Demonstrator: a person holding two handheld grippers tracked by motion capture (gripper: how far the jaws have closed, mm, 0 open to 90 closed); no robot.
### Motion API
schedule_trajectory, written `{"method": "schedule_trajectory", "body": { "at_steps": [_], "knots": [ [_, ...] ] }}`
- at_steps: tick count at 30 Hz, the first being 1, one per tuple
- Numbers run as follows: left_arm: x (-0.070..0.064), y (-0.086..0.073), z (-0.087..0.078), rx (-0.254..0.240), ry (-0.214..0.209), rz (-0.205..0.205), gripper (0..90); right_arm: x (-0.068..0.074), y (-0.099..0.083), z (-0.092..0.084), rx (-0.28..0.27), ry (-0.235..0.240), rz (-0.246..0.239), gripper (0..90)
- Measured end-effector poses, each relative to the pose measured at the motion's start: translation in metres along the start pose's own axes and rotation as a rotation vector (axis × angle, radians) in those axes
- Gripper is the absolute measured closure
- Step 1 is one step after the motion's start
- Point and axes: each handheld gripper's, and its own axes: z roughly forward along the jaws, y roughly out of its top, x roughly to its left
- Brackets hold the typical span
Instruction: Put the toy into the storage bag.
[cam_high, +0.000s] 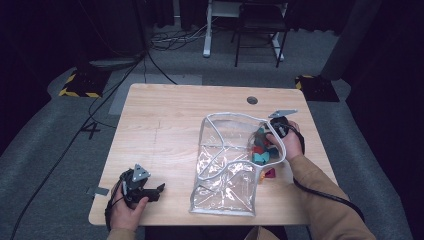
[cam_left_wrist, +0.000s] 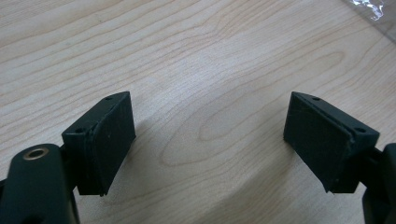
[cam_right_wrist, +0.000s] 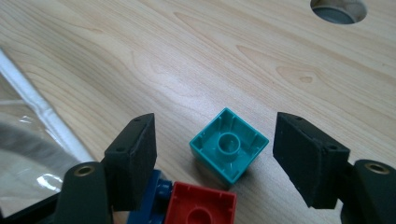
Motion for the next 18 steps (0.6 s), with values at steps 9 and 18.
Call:
{"method": "schedule_trajectory", "body": {
  "at_steps": [9,18],
  "knots": [
    [0.000,0.000,0.000,0.000,-0.001,-0.001,16.8,-0.002,0.003,0.019,0.060,-0.025,-0.006,31.9],
    [0.000,0.000,0.000,-0.001,-0.001,-0.003,16.8,-0.006,0.000,0.023,0.080,-0.044,-0.020,47.3]
  ]
}}
